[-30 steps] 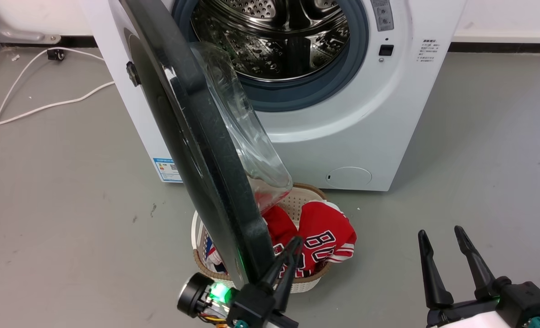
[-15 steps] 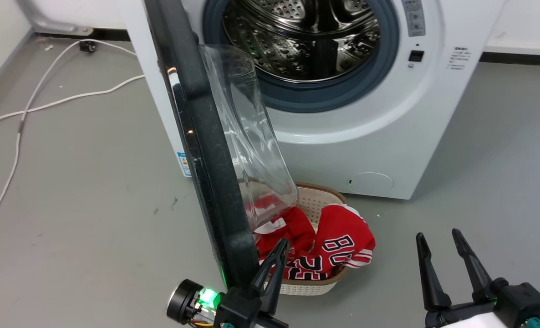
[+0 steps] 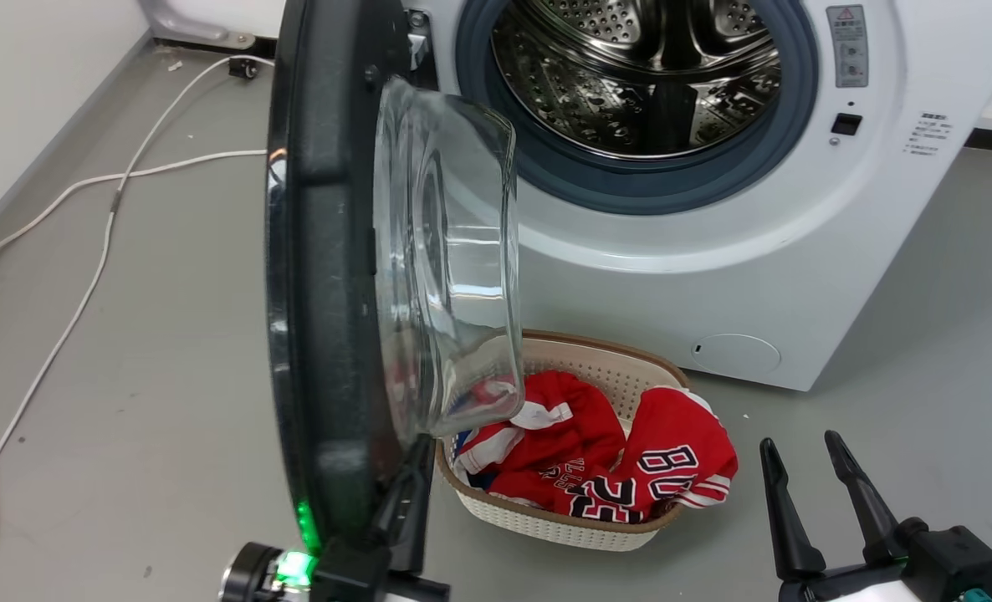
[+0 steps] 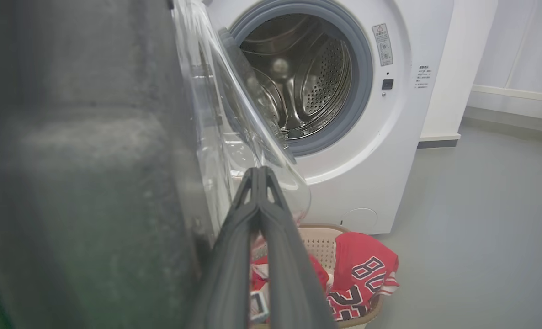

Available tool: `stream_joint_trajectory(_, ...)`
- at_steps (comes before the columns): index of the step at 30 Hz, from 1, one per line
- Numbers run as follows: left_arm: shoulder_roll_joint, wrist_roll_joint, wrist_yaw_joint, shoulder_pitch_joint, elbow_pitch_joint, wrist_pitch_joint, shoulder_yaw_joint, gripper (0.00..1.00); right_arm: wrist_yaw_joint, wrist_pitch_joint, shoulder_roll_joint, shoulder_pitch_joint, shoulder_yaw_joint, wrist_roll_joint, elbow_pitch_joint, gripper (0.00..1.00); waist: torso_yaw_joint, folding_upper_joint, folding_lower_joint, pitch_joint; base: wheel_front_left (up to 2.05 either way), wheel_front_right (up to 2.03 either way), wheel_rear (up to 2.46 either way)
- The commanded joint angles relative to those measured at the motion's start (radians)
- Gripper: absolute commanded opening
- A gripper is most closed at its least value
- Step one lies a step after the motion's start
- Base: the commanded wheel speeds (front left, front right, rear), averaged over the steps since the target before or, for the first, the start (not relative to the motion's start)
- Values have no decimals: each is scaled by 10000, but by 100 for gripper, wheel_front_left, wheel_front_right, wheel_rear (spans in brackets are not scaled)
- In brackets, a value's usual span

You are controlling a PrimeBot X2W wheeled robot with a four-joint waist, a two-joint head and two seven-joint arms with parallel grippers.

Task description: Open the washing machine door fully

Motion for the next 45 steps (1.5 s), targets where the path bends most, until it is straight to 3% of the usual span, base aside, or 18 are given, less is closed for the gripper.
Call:
stream_joint_trajectory(1, 101, -51, 101, 162, -49, -6, 205, 0, -2, -21, 28, 92, -13, 19, 38, 100, 89, 0, 0, 6, 0, 0, 0)
stream_joint_trajectory(11, 424, -243, 479, 591, -202, -8, 1721, 0, -2, -21, 28, 2, -42, -37, 141, 100, 328, 0, 0, 93, 0, 0, 0)
stream_joint_trajectory(22, 888, -567, 259, -278, 456, -12, 3552, 0, -2, -21, 29, -348, 53, -131, 127, 100, 260, 0, 0, 535, 0, 0, 0)
stream_joint_trajectory(38, 573, -911, 406, -1399, 1186, -12, 6294, 0, -2, -21, 29, -746, -138, -407, 79, 100, 22, 0, 0, 1318, 0, 0, 0)
stream_joint_trajectory(45, 849, -786, 40, -1845, 1637, -12, 7196, 0, -2, -21, 29, -852, -140, -492, 76, 100, -37, 0, 0, 1486, 0, 0, 0)
